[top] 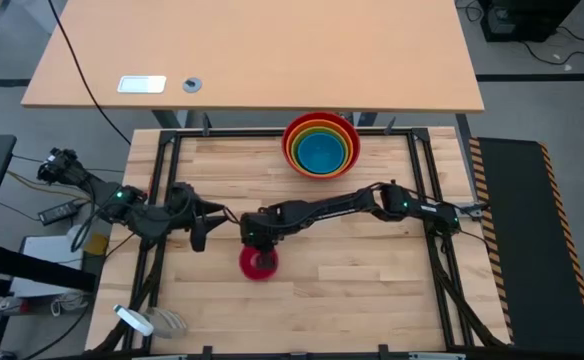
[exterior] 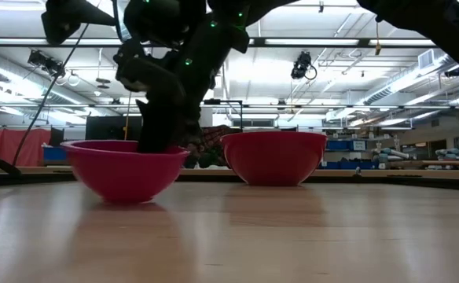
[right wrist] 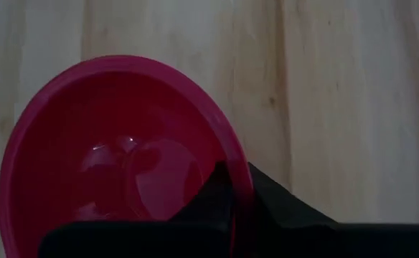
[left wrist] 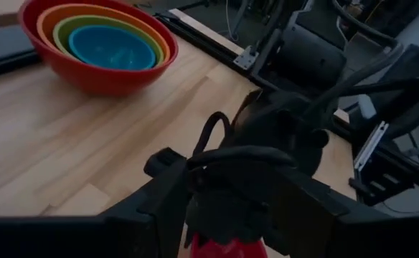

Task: Nest bowls inside each other
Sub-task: Stack the pink bowl on top of the blue bowl

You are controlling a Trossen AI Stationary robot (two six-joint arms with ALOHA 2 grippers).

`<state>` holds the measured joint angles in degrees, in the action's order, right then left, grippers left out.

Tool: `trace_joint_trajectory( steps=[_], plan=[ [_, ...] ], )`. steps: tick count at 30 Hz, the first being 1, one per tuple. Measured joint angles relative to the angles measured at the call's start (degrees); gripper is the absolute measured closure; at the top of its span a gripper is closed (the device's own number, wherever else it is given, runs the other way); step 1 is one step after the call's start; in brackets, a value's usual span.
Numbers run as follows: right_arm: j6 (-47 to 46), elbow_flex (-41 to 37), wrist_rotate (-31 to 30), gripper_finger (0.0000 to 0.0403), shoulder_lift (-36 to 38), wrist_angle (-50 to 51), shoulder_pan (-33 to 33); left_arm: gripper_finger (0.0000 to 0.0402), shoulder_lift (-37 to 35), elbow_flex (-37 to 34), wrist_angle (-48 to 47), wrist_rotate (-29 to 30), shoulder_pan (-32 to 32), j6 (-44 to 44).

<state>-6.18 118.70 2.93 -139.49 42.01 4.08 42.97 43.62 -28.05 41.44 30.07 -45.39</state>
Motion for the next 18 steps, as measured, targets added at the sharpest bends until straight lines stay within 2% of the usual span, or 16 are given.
trace_joint_trajectory(
  steps=[6, 10, 14, 18],
  plan=[
    [1.9, -0.4, -0.1, 0.0385, 3.0, 5.1, -3.2, 0.0210, -0.9, 0.0, 0.6, 0.8, -1.5, 0.2],
    [3.8, -0.4, -1.4, 0.0385, 8.1, 10.7, -5.3, 0.0209, -3.8, 0.0, 2.0, 0.5, -1.9, 1.0],
    [6.5, -0.3, -2.5, 0.0377, 14.3, 13.6, -7.5, 0.0209, -5.9, 0.1, 2.0, 0.0, -2.0, 4.5],
    [7.8, -0.3, -2.6, 0.0377, 17.1, 15.9, -10.3, 0.0209, -5.7, 0.1, 9.6, -0.7, -3.2, 12.9]
  ],
)
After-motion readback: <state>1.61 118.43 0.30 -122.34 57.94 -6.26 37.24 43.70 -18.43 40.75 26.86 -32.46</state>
